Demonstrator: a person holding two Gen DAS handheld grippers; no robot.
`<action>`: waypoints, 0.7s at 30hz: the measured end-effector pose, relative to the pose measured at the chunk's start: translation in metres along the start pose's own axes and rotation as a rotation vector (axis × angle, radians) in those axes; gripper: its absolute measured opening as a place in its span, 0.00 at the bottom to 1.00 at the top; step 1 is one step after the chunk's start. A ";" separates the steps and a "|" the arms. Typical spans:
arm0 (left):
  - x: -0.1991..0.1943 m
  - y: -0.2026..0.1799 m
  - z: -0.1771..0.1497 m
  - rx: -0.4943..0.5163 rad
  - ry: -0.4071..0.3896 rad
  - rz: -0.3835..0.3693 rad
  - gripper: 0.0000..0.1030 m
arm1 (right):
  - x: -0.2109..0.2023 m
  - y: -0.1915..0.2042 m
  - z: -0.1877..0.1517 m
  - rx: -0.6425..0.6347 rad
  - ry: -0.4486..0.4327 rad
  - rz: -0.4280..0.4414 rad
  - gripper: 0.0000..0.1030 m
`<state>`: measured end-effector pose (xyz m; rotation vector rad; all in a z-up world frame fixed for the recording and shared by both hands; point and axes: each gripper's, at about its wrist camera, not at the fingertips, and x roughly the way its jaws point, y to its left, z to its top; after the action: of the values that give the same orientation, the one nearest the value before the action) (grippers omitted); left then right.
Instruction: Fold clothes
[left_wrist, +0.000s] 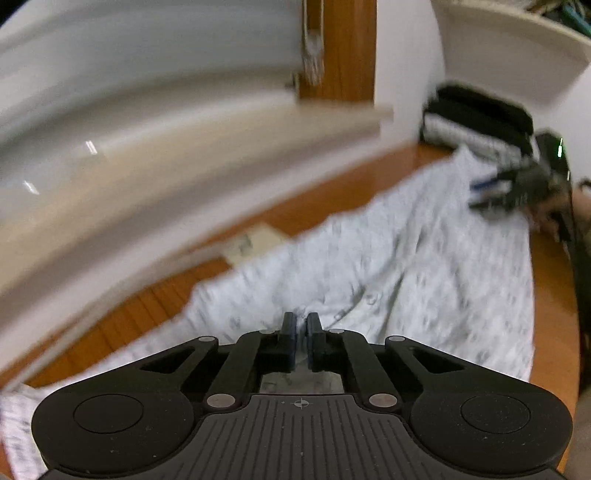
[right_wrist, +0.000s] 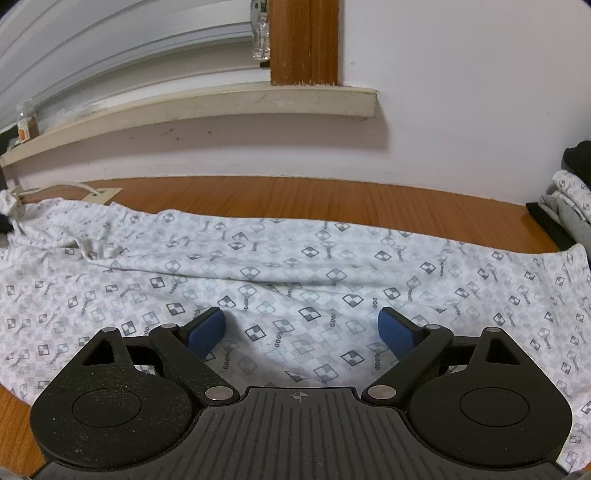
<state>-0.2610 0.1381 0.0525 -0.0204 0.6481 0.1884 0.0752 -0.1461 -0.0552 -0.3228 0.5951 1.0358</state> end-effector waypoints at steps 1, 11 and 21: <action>-0.002 0.003 0.004 -0.012 -0.026 0.031 0.04 | 0.000 0.000 0.000 0.000 0.000 0.000 0.87; 0.032 0.037 0.019 -0.098 -0.045 0.351 0.07 | 0.000 0.000 -0.001 0.000 0.000 -0.005 0.87; 0.018 0.046 -0.014 -0.089 -0.010 0.306 0.54 | -0.001 0.000 -0.002 -0.001 0.001 -0.005 0.88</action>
<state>-0.2633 0.1850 0.0323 -0.0060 0.6303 0.5125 0.0745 -0.1479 -0.0560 -0.3260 0.5947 1.0314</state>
